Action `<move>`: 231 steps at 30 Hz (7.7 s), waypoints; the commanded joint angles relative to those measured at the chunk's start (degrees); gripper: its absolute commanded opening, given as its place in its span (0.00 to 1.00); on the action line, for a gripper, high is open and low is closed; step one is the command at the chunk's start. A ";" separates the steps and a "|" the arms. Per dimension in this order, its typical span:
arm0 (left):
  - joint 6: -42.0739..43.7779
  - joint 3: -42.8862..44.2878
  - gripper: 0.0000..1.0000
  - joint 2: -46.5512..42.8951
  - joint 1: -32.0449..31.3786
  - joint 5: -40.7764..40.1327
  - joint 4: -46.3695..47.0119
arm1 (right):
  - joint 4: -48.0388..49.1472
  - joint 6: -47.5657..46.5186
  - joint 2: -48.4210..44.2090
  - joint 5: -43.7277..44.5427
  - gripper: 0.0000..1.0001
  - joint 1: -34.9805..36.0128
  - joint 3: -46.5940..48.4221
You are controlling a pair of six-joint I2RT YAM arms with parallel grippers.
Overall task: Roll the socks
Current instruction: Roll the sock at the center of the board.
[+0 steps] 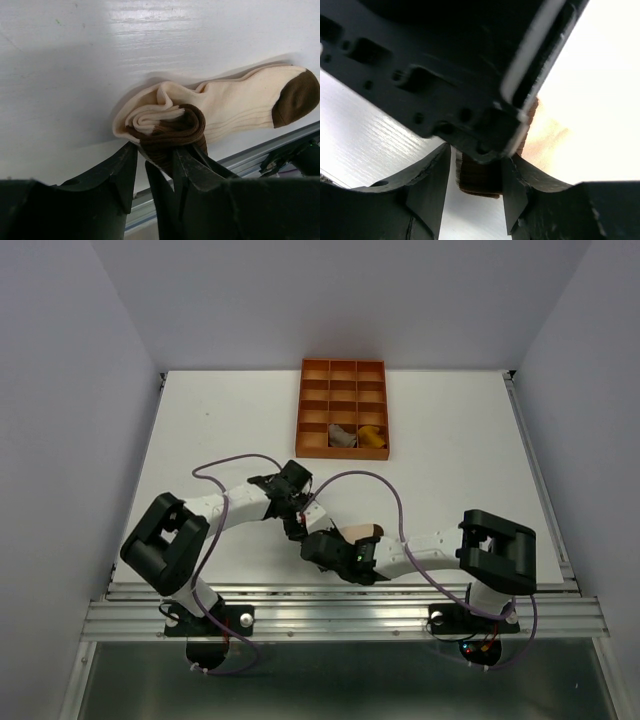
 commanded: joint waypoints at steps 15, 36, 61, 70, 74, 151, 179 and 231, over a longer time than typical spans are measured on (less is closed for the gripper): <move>3.57 0.88 0.46 -17.70 14.54 -2.54 -5.67 | -3.59 -5.94 6.58 -0.52 0.01 0.91 -1.02; 12.71 6.24 0.44 -2.43 14.73 18.81 12.44 | 18.40 -41.59 6.13 -39.65 0.01 0.91 -2.52; 11.23 4.57 0.34 11.30 9.80 1.43 10.42 | 18.84 -26.15 4.81 -42.88 0.01 -3.21 -6.99; 8.94 7.21 0.34 12.79 10.15 -6.14 10.77 | 20.25 -10.32 3.23 -55.91 0.01 -12.18 -9.01; 7.71 7.03 0.34 13.67 10.85 -5.88 11.12 | 24.20 -6.53 2.09 -57.22 0.01 -14.02 -10.94; 4.46 -8.50 0.29 -16.27 7.08 0.61 0.13 | 30.98 14.57 -1.16 -45.37 0.01 -21.94 -22.02; -9.95 -14.06 0.83 -19.73 0.75 0.01 2.51 | 31.24 5.53 -5.20 -38.33 0.01 -15.53 -22.64; -4.07 -11.51 0.00 -13.22 0.40 -5.62 5.58 | -20.62 28.81 -17.52 -8.97 0.55 -13.68 -8.23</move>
